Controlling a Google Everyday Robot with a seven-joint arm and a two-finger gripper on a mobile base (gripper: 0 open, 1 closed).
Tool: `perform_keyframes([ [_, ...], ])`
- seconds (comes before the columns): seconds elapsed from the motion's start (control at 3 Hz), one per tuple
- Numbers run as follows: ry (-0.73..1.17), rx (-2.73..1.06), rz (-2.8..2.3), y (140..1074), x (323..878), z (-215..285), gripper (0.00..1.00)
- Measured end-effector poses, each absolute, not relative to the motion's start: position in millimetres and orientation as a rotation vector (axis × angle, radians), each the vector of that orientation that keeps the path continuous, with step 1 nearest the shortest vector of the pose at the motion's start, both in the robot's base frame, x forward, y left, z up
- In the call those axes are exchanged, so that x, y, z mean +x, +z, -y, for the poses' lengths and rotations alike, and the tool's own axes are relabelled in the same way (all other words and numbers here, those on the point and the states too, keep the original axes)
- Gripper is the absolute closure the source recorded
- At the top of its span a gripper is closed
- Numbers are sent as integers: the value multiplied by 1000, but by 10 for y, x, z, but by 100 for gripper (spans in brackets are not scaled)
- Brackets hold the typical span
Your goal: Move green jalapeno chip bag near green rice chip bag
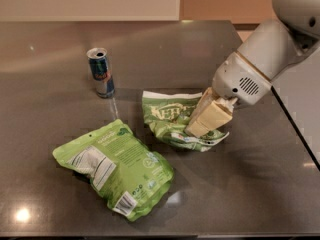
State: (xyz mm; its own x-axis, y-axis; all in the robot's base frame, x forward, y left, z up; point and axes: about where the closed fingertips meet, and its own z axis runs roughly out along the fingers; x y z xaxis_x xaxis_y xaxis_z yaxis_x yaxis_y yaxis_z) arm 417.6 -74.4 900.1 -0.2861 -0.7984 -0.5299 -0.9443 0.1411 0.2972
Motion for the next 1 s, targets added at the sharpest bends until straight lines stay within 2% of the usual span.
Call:
perform_keyframes([
  [0.33, 852, -1713, -2169, 9012, 4111, 726, 13],
  [0.67, 846, -1709, -2165, 9019, 4126, 708, 0],
  [1.0, 846, -1709, -2165, 9019, 4126, 707, 0],
])
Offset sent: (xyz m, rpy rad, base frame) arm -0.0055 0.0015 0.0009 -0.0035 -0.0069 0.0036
